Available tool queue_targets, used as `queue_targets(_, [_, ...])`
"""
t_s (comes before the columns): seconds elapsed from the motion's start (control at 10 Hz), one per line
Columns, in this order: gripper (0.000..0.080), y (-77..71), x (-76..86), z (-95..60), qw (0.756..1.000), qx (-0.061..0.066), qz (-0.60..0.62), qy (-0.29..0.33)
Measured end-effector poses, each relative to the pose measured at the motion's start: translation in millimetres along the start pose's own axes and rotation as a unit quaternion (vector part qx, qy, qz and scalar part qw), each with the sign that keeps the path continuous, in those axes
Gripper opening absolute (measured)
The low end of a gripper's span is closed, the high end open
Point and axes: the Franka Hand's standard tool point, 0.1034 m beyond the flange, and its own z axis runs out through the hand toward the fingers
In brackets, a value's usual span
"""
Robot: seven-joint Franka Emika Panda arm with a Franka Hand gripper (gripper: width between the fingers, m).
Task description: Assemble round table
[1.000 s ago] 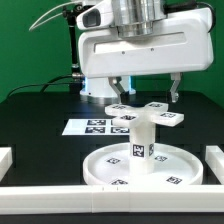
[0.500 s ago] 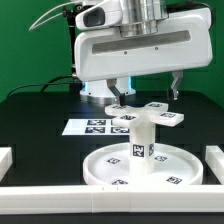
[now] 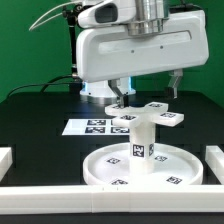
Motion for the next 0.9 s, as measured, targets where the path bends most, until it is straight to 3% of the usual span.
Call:
queue_targets(0.5, [0.0649,4.5,-1.9,-0.4,0.990,-0.002,-0.140,-0.004])
queue_targets(0.7, [0.0649,7.4,0.3,-0.6,0.966,-0.020,-0.257,-0.003])
queue_targets(0.9, [0.0649,0.1,-0.9,2.2,0.928,-0.032,-0.370,-0.029])
